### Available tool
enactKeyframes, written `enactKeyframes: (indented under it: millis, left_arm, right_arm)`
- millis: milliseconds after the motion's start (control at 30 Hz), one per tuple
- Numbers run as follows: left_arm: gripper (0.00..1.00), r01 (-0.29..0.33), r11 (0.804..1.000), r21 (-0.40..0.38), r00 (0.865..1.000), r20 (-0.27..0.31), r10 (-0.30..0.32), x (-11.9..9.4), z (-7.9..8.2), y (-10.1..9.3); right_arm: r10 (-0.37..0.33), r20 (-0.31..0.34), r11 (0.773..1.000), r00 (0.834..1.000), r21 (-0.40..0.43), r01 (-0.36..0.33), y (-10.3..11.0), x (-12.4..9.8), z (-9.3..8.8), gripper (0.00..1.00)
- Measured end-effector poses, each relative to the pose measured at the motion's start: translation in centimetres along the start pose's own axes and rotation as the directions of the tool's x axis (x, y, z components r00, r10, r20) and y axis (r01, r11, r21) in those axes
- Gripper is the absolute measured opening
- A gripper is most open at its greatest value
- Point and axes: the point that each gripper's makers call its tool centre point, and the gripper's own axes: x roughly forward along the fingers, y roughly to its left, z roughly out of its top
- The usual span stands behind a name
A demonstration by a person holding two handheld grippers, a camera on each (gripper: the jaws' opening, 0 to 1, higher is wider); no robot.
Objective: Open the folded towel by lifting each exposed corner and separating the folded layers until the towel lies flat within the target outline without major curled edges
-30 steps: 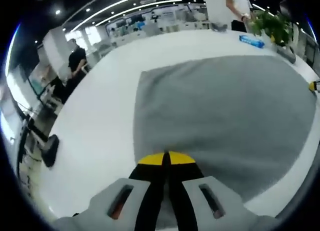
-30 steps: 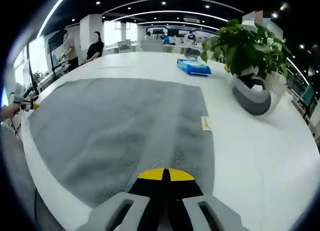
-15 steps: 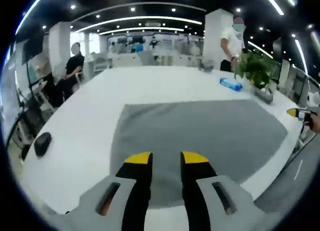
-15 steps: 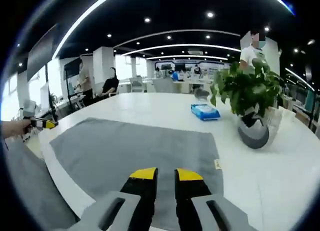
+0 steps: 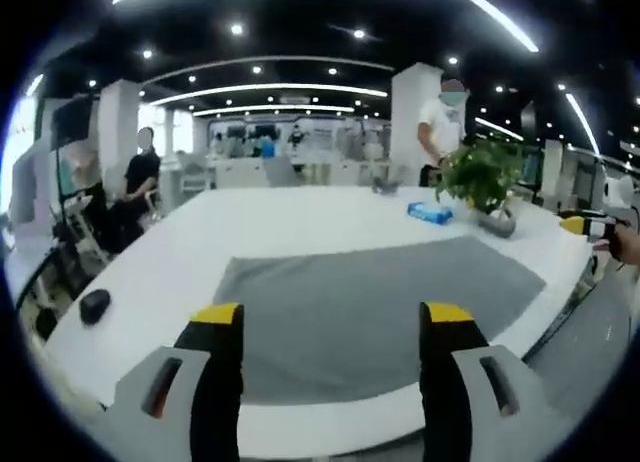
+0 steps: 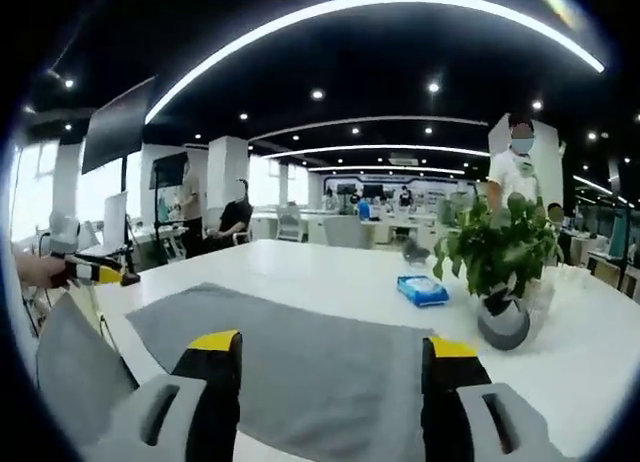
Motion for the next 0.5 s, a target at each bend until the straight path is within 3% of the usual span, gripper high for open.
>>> enactKeyframes:
  millis: [100,167,267,500]
  left_arm:
    - [0.92,0.016,1.0,0.001,0.998,0.064,-0.016,-0.2,1.1,-1.6]
    - [0.99,0.013,1.0,0.014,0.996,0.089,-0.014,-0.5,1.6,-2.1]
    - [0.99,0.029,1.0,-0.001,0.995,0.093,-0.029,-0.6,1.8,-2.6]
    - [0.99,0.018,1.0,0.0,0.993,0.115,-0.018,-0.5,1.6,-3.3]
  right_arm:
    - [-0.021,0.033,1.0,0.999,0.012,0.02,0.2,-0.5,0.5,0.99]
    - [-0.032,0.054,0.999,0.998,0.02,0.031,0.2,-0.9,0.8,0.99]
    - [-0.026,0.064,1.0,0.998,0.008,0.026,0.3,-1.2,0.7,1.0]
    - [0.008,0.003,0.999,1.0,0.054,-0.008,1.0,-0.8,-1.1,1.0]
